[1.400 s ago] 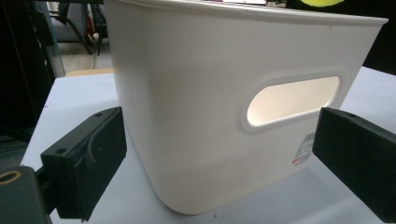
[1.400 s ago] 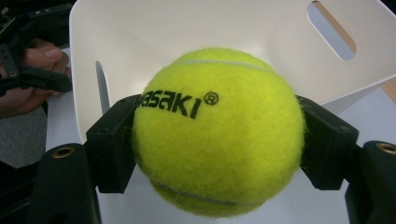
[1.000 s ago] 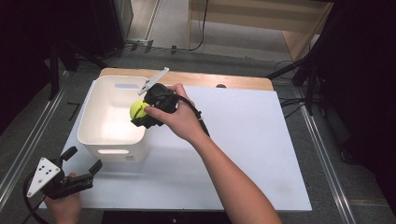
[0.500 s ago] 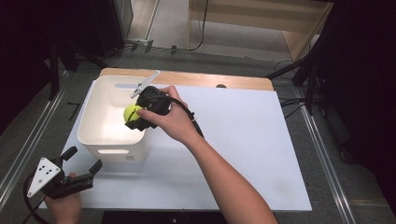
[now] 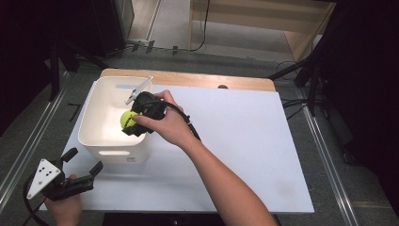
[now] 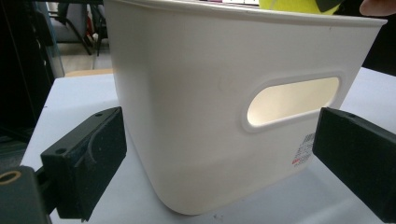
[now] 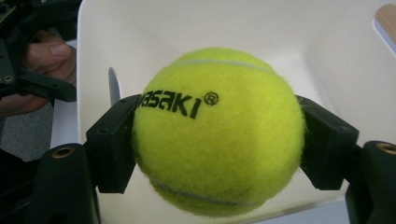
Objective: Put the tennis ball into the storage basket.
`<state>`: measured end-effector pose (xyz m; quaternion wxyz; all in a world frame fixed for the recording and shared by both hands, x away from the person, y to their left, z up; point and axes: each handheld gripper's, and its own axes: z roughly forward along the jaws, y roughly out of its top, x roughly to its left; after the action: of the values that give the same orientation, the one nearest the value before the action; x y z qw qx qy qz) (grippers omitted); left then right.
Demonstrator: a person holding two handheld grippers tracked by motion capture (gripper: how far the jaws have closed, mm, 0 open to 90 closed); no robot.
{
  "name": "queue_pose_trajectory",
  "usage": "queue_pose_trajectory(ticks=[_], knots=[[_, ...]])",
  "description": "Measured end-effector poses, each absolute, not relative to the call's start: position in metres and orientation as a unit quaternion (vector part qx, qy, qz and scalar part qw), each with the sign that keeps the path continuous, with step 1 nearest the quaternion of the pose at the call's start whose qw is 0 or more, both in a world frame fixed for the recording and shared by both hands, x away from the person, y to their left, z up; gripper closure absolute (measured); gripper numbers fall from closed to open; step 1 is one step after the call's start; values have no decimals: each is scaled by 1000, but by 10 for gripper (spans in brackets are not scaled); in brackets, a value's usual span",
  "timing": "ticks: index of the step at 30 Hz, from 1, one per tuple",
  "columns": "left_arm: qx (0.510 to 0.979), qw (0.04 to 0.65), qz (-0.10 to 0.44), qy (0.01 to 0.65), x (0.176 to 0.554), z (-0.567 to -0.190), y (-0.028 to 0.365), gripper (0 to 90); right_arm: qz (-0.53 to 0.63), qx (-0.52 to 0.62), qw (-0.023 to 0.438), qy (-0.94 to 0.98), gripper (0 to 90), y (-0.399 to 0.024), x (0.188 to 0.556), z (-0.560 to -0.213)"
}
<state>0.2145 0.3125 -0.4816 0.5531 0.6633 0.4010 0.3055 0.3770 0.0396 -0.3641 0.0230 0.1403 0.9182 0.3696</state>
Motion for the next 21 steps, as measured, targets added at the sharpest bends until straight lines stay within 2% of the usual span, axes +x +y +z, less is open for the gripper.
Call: queue_pose_trajectory(ticks=[15, 19, 21], knots=[[663, 553, 306, 401, 215, -482, 312, 29, 337, 121, 24, 933, 219, 45, 373, -382], [663, 553, 306, 401, 215, -482, 313, 29, 355, 116, 25, 927, 109, 43, 372, -381], [664, 553, 305, 401, 215, -482, 313, 29, 363, 120, 28, 923, 103, 41, 372, -379]])
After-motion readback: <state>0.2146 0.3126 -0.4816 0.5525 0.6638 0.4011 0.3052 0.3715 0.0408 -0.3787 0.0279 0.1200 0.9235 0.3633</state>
